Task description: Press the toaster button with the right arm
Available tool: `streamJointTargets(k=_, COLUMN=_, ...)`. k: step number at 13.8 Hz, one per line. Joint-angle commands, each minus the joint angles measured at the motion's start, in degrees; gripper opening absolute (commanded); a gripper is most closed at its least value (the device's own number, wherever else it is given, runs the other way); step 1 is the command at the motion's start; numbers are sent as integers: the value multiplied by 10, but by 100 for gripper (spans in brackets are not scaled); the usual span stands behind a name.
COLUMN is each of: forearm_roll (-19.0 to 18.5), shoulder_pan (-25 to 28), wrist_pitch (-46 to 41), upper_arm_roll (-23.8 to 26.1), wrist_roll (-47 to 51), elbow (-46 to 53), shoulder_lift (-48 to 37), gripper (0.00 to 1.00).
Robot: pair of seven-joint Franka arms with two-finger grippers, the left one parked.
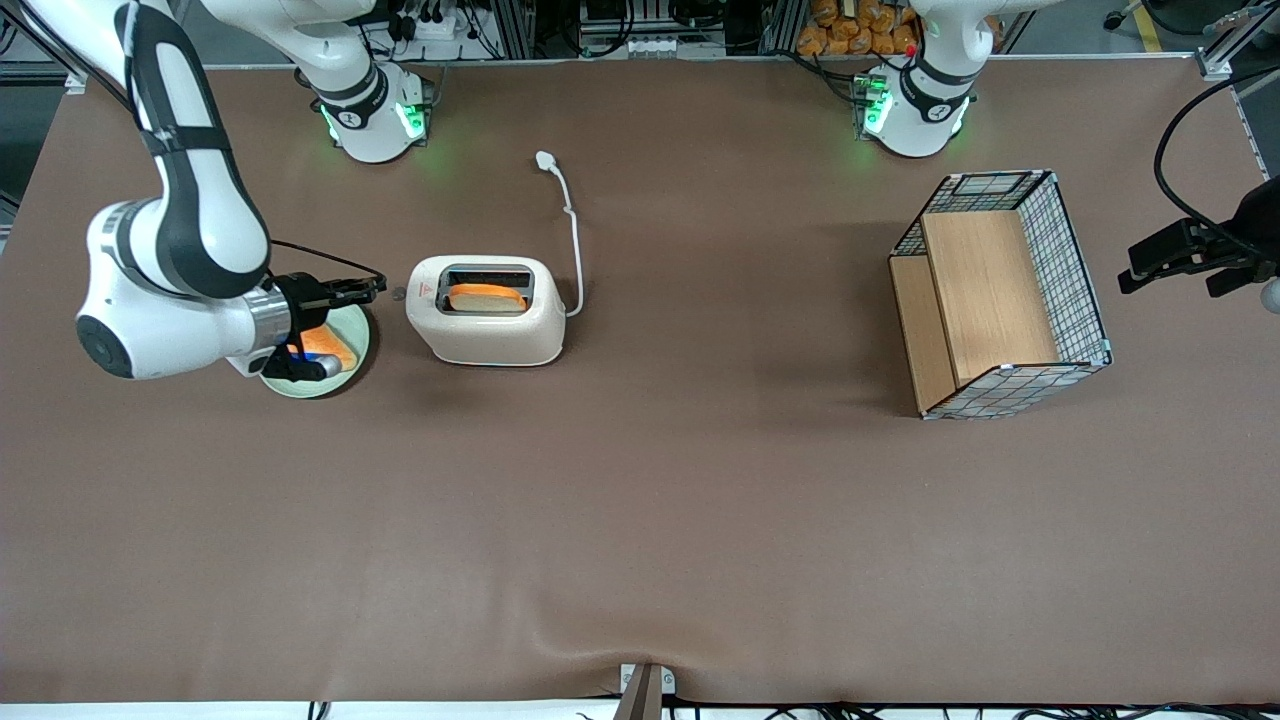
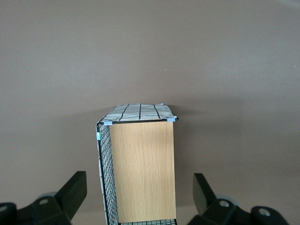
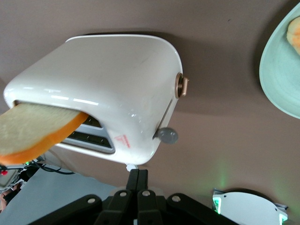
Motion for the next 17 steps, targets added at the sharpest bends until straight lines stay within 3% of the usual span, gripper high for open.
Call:
streamJointTargets(k=1, forearm_roll=15, shoulder_pan=-7, wrist_pitch=25, upper_arm_roll=0, wrist_roll=-4, elbow=-31, shoulder_lift=-8, gripper=0)
streamJointTargets(k=5, forearm_roll=22, shoulder_pan=-7, wrist_pitch=41, upper_arm_roll=0, wrist_roll=-5, elbow=-48, shoulder_lift=-7, gripper=0)
streamJointTargets(k=10, forearm_roll=73, shoulder_pan=-30, wrist_pitch=42, upper_arm_roll=0, wrist_roll=-50, elbow=-65, shoulder_lift=27, gripper=0)
streamJointTargets(k=17, forearm_roll=82, shoulder_pan=-40, wrist_pitch=62, upper_arm_roll=0, wrist_roll=-74, elbow=-65, shoulder_lift=64, gripper=0)
